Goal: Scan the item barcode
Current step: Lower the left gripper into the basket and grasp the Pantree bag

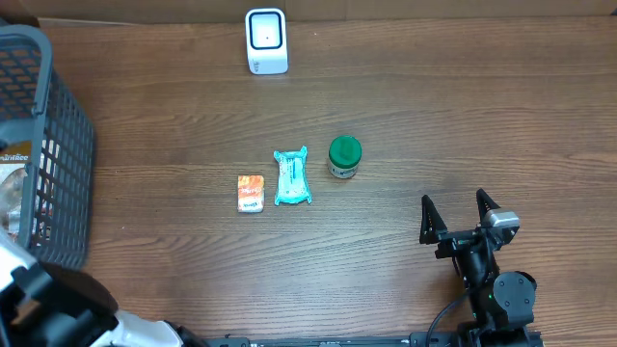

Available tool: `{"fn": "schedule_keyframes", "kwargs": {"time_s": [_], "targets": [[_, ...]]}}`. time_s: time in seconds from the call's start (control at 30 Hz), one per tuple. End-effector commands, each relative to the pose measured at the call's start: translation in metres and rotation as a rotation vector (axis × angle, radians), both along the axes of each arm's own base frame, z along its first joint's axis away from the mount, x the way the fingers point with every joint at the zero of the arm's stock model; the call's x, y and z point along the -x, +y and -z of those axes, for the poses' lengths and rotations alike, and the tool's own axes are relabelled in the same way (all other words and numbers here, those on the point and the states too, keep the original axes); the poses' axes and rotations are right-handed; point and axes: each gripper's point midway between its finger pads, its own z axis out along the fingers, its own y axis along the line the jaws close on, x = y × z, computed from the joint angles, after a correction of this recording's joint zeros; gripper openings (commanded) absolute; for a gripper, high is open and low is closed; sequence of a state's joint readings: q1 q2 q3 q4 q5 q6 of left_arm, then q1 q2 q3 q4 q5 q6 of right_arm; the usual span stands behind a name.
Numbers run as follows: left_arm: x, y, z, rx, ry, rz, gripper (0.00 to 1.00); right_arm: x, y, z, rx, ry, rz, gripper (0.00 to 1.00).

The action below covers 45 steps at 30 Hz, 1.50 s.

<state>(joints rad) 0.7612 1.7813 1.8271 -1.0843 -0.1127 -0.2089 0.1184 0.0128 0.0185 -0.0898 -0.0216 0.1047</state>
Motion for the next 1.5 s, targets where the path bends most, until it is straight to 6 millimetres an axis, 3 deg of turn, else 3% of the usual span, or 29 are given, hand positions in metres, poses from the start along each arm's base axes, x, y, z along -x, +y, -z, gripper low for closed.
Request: {"fn": "schedule_keyframes", "kwargs": {"time_s": [0.0,0.2,0.4,0.47,0.67,0.93,1.2,1.47], "targets": [[0.006,0.022,0.035,-0.031,0.148,0.035,0.78,0.0,-0.001,0.001,-0.001,-0.005,0.003,1.0],[-0.017,0.044,0.08,-0.049,0.215,0.183,0.88,0.0,-0.001,0.002,-0.001,-0.004,0.003,1.0],[-0.027,0.048,0.129,-0.025,0.325,0.384,0.88,0.0,-0.001,0.002,-0.001,-0.004,0.003,1.0],[-0.032,0.053,0.135,-0.039,0.327,0.403,0.87,0.0,-0.001,0.001,-0.001,-0.005,0.003,1.0],[-0.044,0.066,0.129,-0.142,0.352,0.525,0.86,0.0,-0.001,0.001,-0.001,-0.005,0.003,1.0],[-0.028,0.083,0.148,-0.101,0.345,0.498,0.88,0.0,-0.001,0.002,-0.001,-0.004,0.003,1.0],[-0.041,0.07,0.17,-0.022,0.261,0.556,0.88,0.0,-0.001,0.002,-0.001,-0.004,0.003,1.0],[-0.04,0.061,0.194,0.047,0.265,0.572,0.88,0.0,-0.001,0.002,-0.001,-0.004,0.003,1.0]]}}
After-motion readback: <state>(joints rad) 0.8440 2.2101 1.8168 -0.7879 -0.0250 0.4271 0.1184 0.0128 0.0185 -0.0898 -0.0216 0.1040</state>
